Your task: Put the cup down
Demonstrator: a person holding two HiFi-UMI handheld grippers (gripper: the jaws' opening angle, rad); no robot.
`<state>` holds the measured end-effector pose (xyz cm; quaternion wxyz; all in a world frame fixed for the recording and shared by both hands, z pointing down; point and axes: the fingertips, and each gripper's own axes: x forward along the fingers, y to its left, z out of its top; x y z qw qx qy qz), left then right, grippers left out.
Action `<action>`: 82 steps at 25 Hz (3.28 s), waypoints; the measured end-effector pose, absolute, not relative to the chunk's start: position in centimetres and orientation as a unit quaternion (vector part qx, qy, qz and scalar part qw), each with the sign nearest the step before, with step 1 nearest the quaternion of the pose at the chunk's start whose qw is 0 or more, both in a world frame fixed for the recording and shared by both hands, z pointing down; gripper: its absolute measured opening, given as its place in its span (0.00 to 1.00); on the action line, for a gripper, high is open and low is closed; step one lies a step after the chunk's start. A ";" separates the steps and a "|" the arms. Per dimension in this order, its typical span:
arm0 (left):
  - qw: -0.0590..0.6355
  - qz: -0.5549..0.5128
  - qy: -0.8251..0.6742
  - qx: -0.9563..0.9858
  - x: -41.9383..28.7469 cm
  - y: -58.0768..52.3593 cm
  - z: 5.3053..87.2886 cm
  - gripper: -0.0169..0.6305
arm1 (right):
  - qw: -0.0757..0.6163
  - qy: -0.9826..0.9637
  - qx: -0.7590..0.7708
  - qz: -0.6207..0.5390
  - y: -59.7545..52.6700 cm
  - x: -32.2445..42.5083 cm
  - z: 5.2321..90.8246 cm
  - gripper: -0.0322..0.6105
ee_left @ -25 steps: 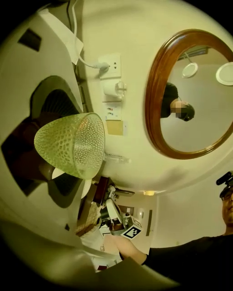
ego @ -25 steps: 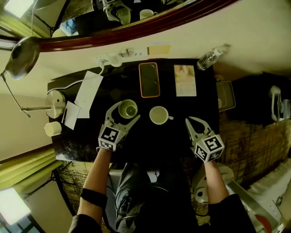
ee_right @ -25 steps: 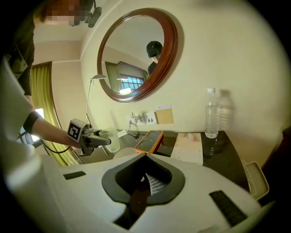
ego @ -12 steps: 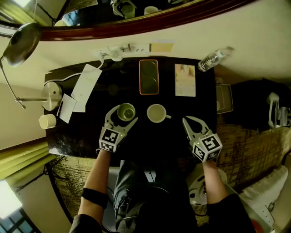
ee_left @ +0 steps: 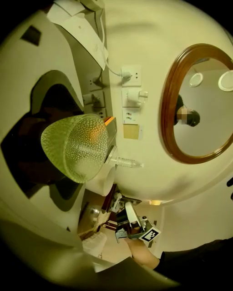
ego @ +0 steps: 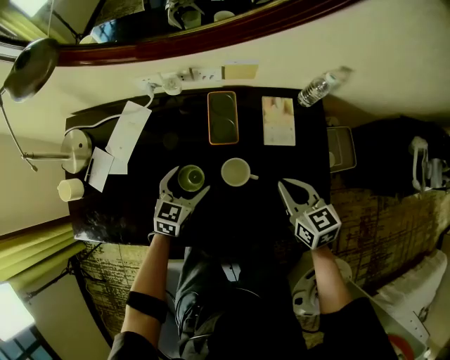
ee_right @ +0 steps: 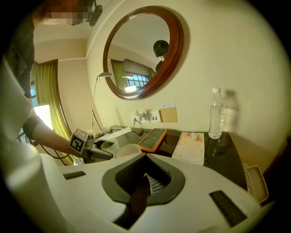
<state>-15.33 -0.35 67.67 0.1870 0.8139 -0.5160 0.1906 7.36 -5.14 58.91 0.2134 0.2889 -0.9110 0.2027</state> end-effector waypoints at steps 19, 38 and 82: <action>0.184 0.198 -0.529 0.804 -16.3 4.0 57.3 0.49 | 0.233 -0.900 0.300 0.212 -4.6 7.7 56.0 0.07; 0.224 0.169 -0.604 0.746 -21.6 6.0 49.5 0.03 | 0.219 -0.912 0.308 0.162 -5.4 5.8 49.7 0.07; 0.220 0.155 -0.593 0.759 -21.6 4.4 48.7 0.03 | 0.241 -0.909 0.313 0.133 -6.5 5.5 50.0 0.06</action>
